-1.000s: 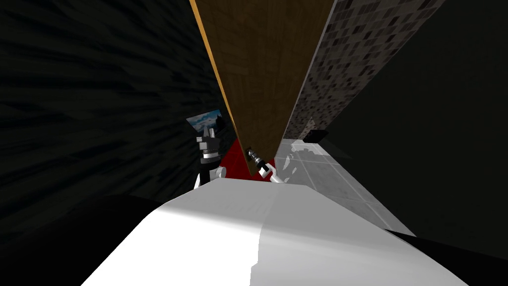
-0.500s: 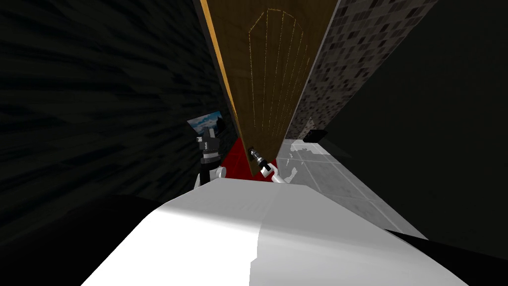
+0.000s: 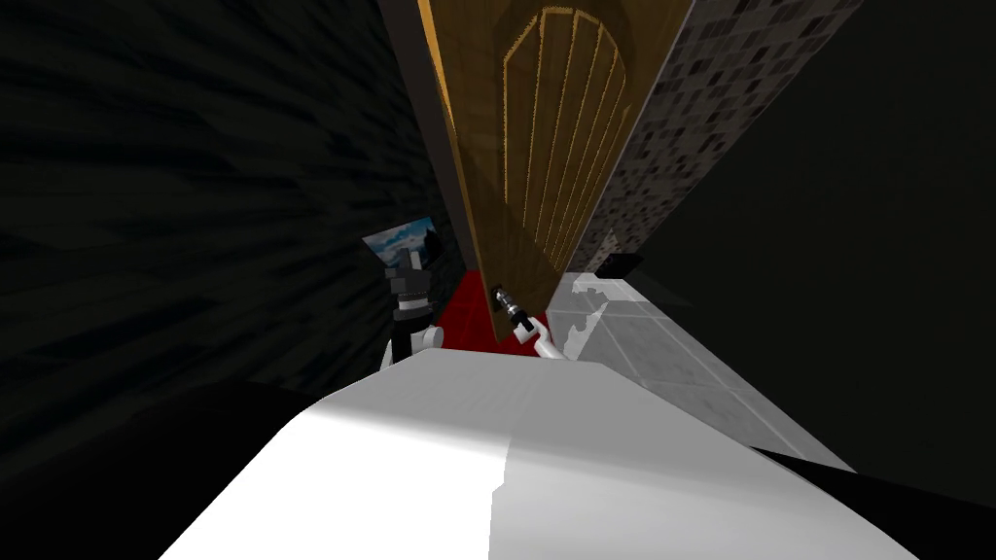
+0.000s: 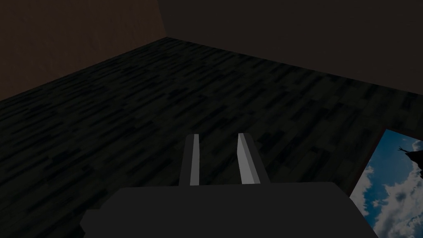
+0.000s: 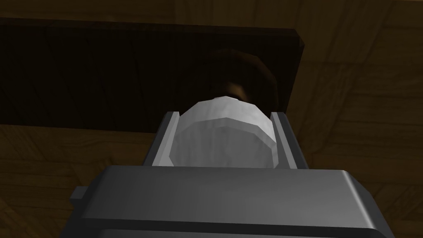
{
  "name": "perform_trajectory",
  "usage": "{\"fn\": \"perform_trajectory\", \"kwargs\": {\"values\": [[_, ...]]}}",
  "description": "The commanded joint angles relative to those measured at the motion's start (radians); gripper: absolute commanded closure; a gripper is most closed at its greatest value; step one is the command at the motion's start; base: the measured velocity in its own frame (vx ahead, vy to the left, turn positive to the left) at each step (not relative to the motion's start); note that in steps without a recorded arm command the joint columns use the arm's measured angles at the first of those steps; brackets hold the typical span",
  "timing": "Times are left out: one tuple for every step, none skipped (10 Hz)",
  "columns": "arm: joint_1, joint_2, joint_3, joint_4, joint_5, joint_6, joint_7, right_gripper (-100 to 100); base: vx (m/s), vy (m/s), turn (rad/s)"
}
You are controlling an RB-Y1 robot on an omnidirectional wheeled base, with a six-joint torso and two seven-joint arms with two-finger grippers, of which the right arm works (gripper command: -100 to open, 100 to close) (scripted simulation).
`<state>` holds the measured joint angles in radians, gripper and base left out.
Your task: Push the door open
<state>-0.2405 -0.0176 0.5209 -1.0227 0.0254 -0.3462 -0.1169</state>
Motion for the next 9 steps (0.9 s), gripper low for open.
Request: {"fn": "perform_trajectory", "kwargs": {"values": [[-0.008,0.014,-0.03,0.008,-0.004,0.004,0.006,100,0.137,0.183,-0.066],[-0.009,0.025,-0.04,0.011,-0.006,0.003,0.009,100,0.093,0.209,-0.07],[-0.011,0.044,-0.053,0.014,-0.007,0.003,0.012,100,0.057,0.187,-0.079],[-0.009,0.032,-0.046,0.014,-0.006,0.006,0.011,100,0.038,0.075,0.005],[-0.014,0.029,-0.054,0.013,-0.007,0.005,0.012,100,0.029,0.03,0.001],[-0.014,0.029,-0.054,0.013,-0.007,0.005,0.012,100,0.016,0.023,-0.031],[-0.016,0.006,-0.077,0.018,-0.01,0.004,0.019,100,0.049,0.152,-0.051],[-0.017,-0.001,-0.089,0.02,-0.012,0.003,0.022,100,0.119,0.201,-0.102],[-0.018,-0.006,-0.101,0.023,-0.013,0.003,0.025,100,0.123,0.184,-0.074]]}}
